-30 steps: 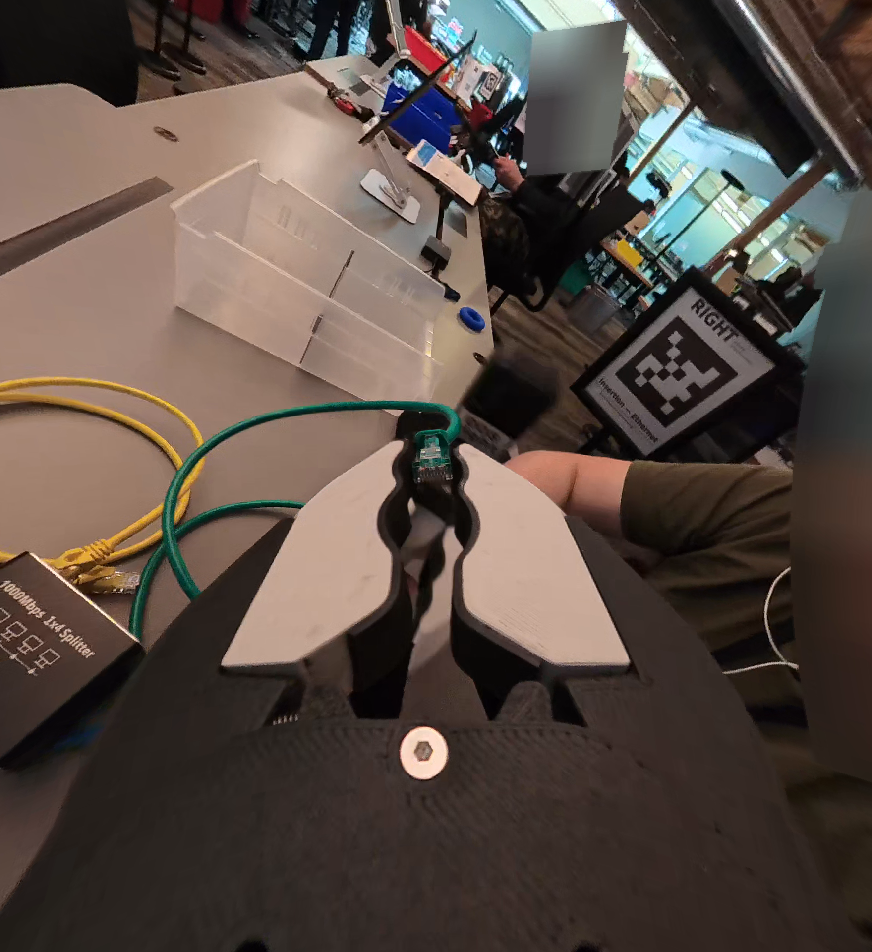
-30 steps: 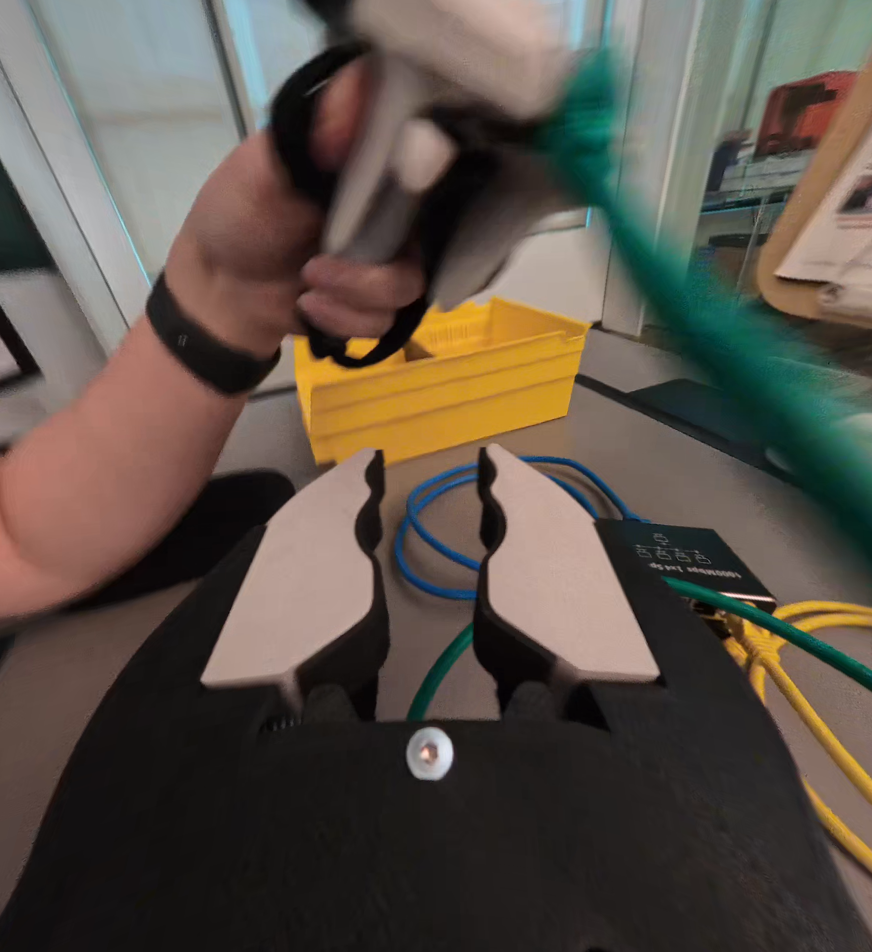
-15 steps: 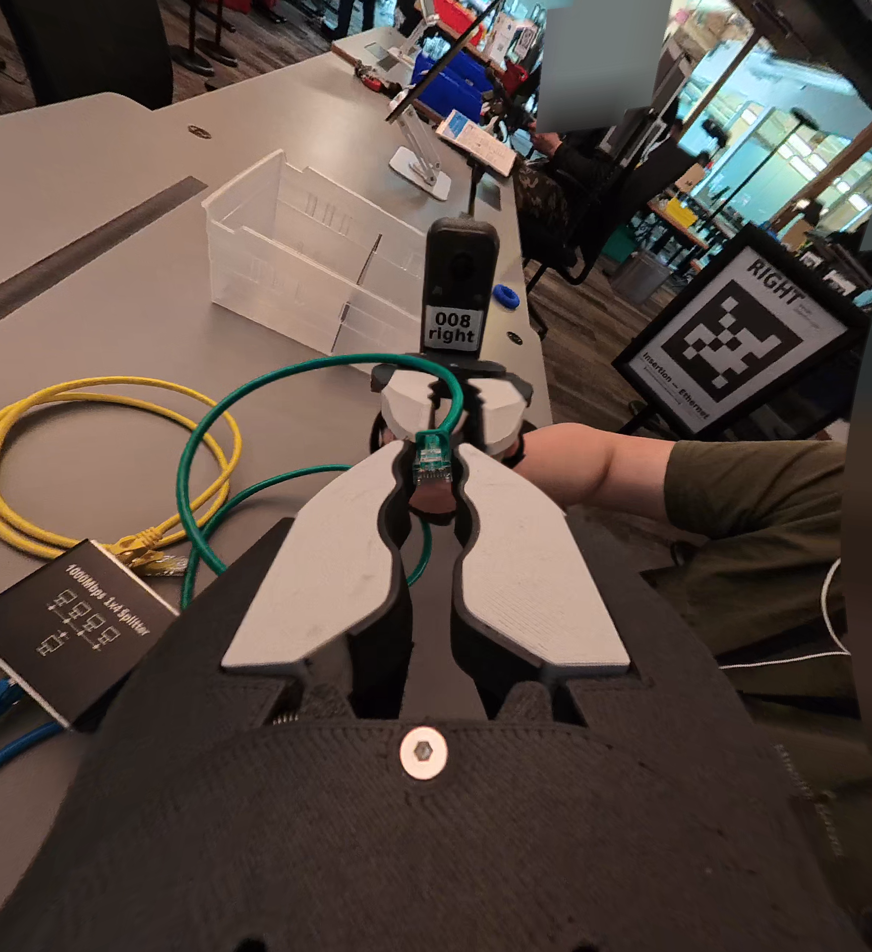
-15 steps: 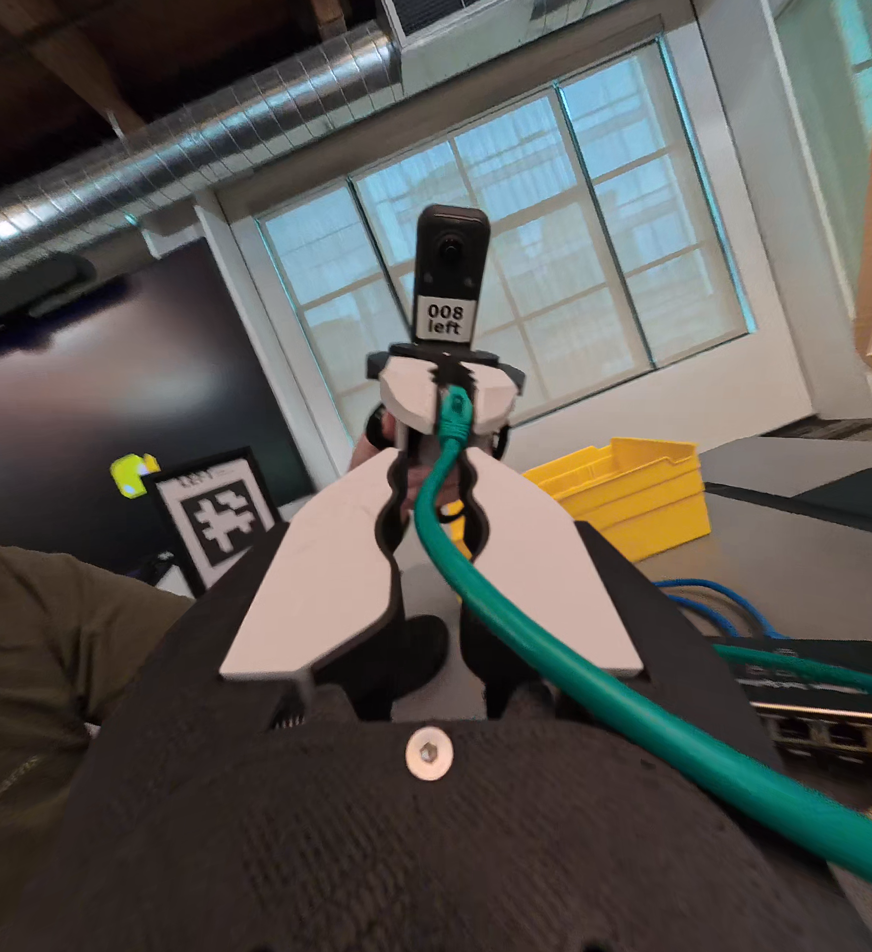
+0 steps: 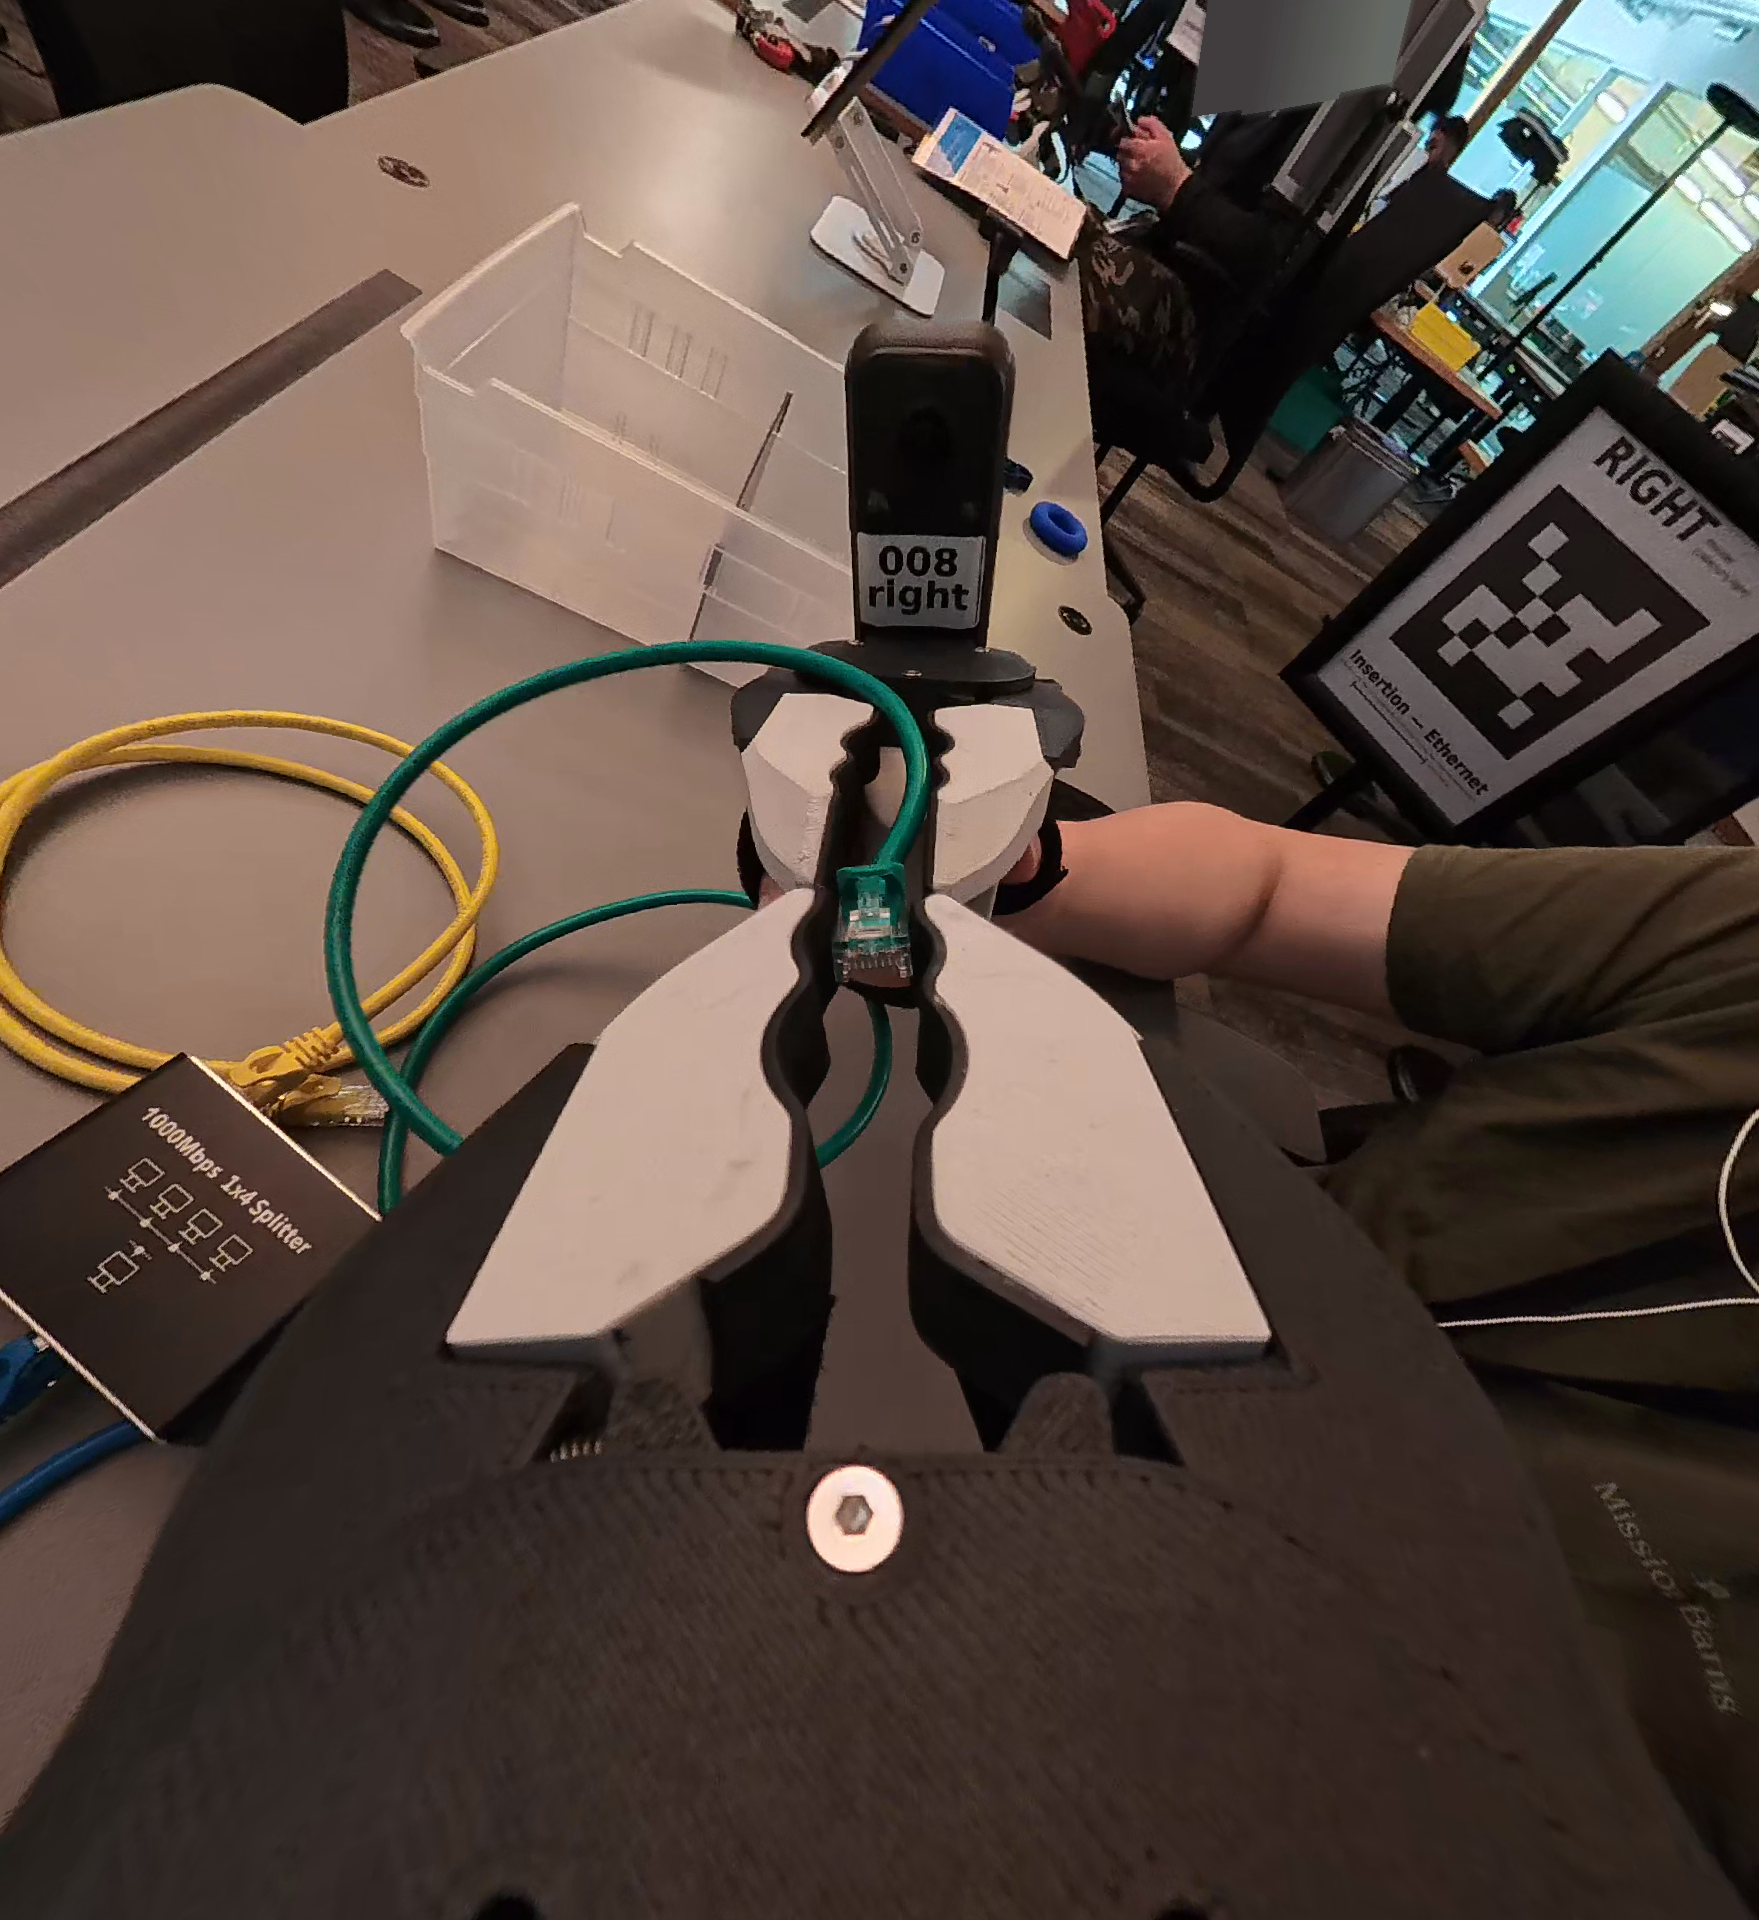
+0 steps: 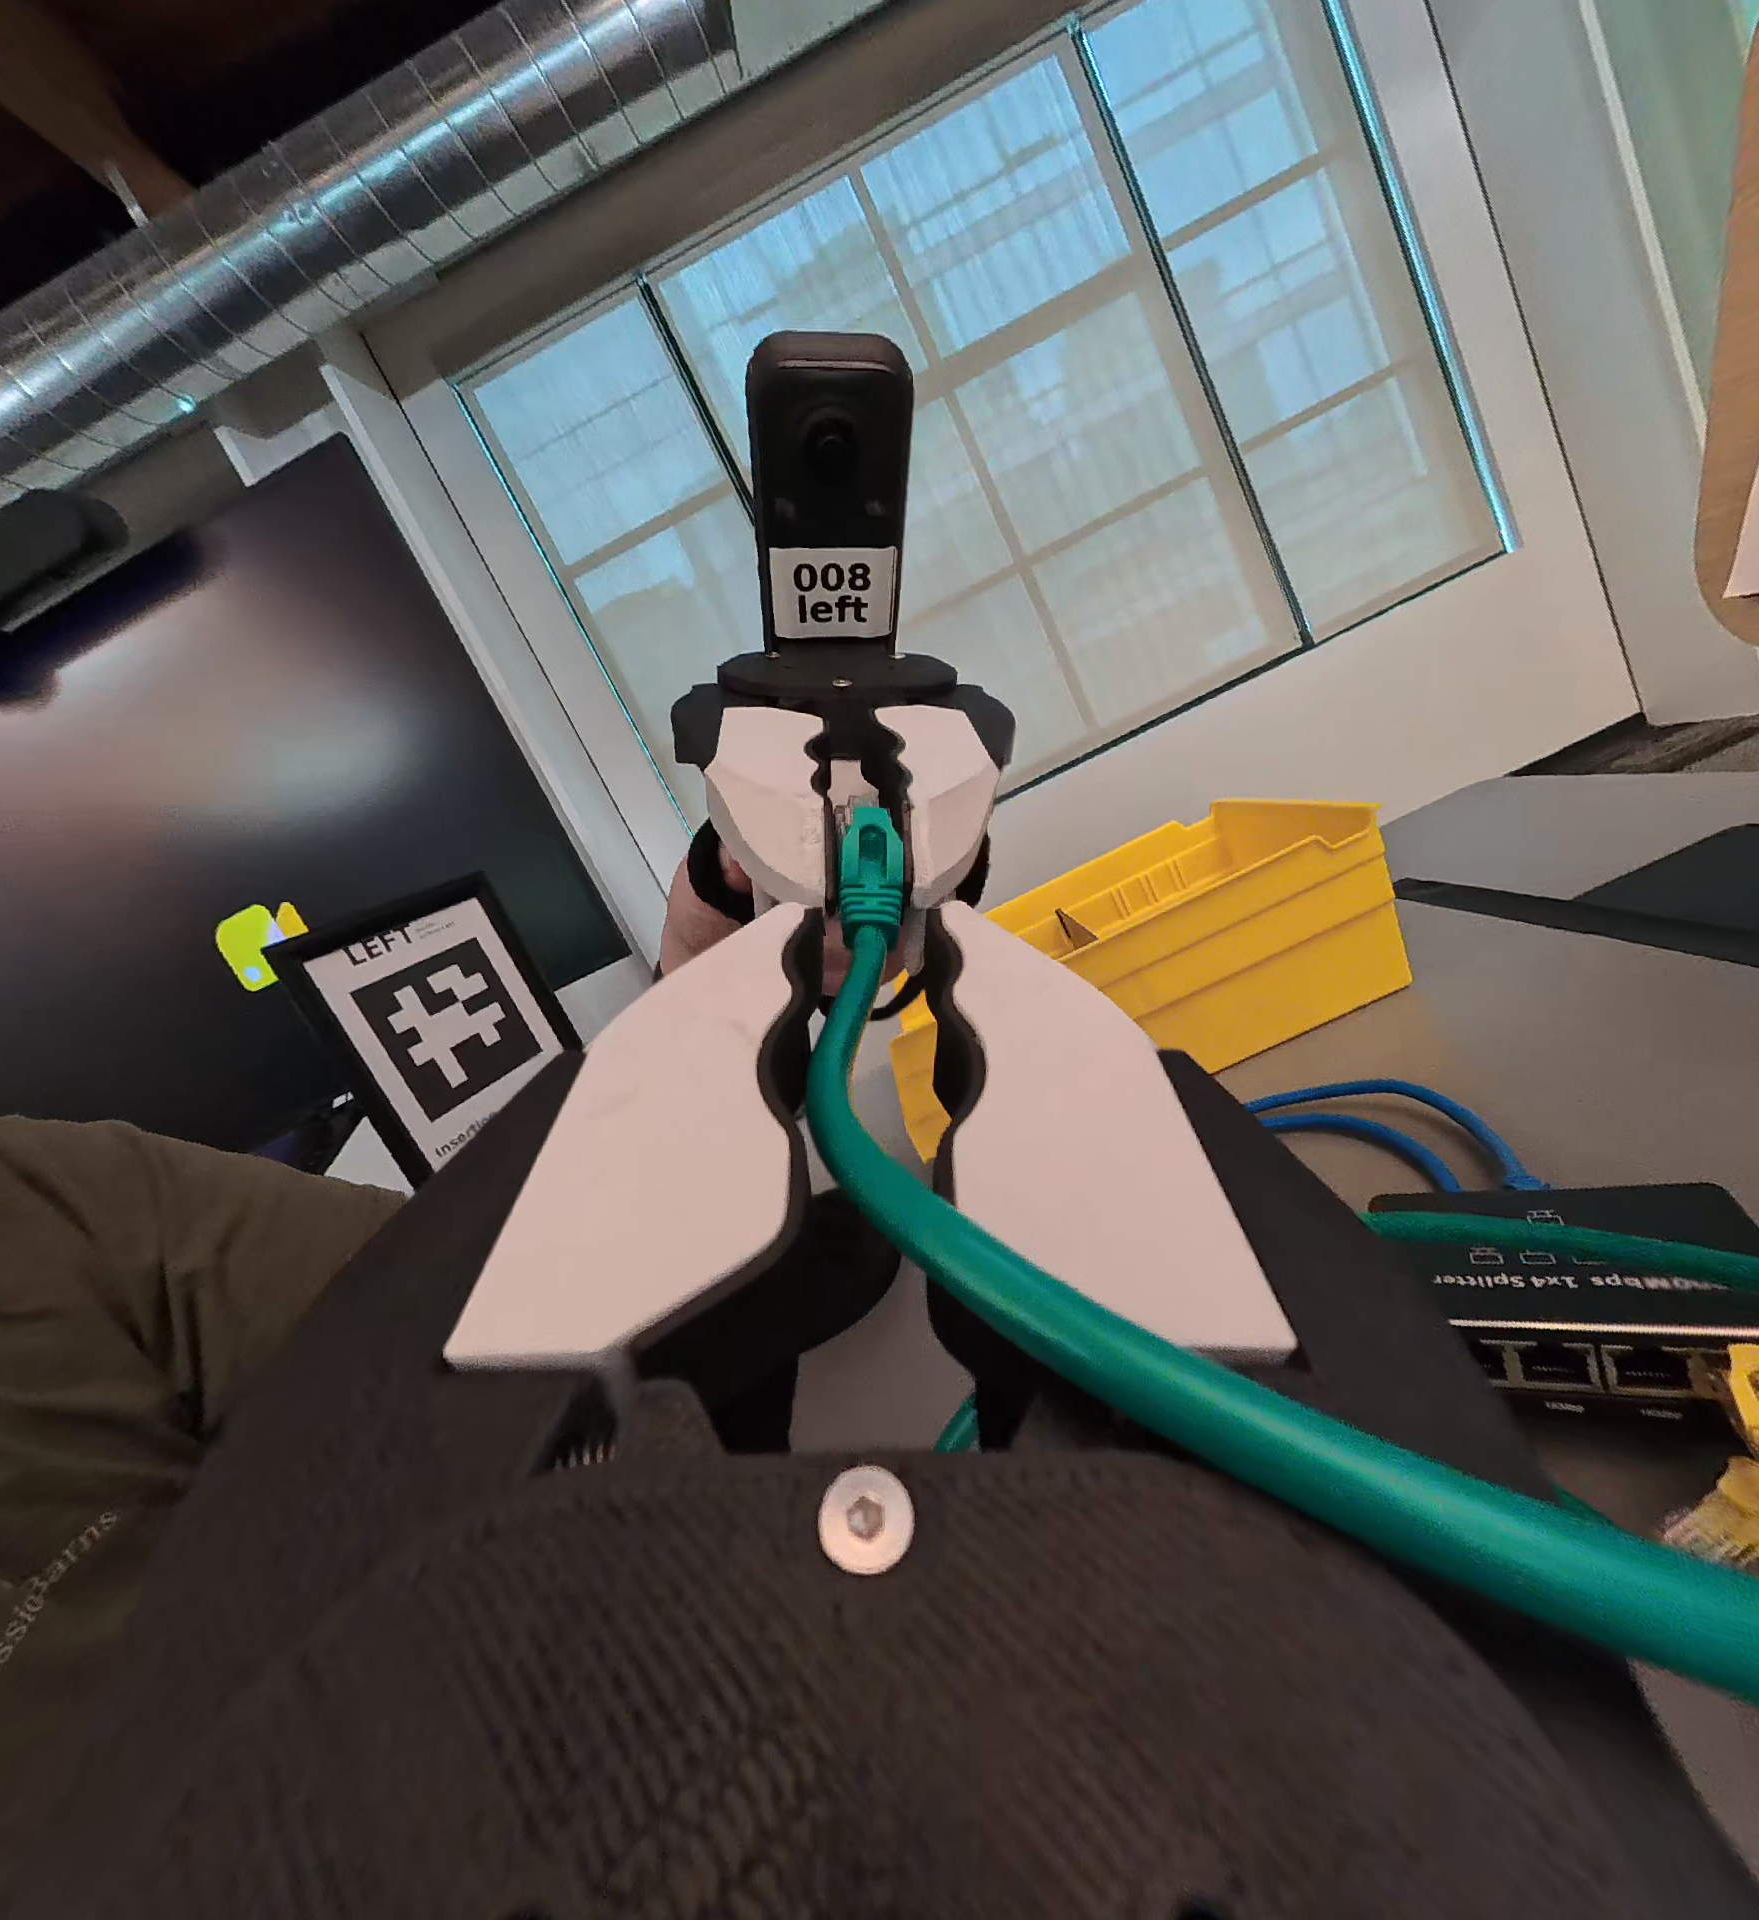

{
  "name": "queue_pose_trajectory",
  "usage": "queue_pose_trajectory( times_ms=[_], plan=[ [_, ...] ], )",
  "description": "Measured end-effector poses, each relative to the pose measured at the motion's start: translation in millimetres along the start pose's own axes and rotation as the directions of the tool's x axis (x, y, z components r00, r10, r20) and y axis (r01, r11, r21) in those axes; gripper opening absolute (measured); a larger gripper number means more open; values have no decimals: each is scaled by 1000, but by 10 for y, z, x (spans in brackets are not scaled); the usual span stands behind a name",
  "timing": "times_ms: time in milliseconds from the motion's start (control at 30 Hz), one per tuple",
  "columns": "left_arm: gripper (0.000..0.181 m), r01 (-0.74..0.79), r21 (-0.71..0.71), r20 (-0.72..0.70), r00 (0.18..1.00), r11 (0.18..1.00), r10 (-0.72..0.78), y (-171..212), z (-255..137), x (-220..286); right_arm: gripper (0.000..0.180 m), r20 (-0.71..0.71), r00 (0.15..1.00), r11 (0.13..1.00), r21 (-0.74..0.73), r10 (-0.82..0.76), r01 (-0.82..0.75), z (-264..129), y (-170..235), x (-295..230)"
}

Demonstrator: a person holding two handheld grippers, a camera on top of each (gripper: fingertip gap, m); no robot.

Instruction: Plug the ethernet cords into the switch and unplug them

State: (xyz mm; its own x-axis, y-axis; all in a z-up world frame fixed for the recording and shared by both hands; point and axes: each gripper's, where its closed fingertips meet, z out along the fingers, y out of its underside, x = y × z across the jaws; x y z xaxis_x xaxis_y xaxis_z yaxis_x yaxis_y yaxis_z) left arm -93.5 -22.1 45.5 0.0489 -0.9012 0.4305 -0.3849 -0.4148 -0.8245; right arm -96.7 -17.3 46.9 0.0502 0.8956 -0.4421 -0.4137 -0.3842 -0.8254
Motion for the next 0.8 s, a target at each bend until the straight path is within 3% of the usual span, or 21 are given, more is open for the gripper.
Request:
queue_pose_trajectory(
  times_ms=[300, 600, 800],
  plan=[
    [12, 4, -13, 19, 1000, 1000, -4, 23, 42, -41, 13, -27, 1000, 998, -58, 9, -11, 15, 95, 60],
    [12, -5, -2, 15, 1000, 1000, 5, -2, 44, -9, 13, 17, 999, 998, 29, 48, -49, -8, -9, 7],
    [12, 3, -5, 12, 1000, 1000, -3, 9, 62, -23, 12, -9, 1000, 1000, 4, 30, -30, -22, -4, 33]
  ],
)
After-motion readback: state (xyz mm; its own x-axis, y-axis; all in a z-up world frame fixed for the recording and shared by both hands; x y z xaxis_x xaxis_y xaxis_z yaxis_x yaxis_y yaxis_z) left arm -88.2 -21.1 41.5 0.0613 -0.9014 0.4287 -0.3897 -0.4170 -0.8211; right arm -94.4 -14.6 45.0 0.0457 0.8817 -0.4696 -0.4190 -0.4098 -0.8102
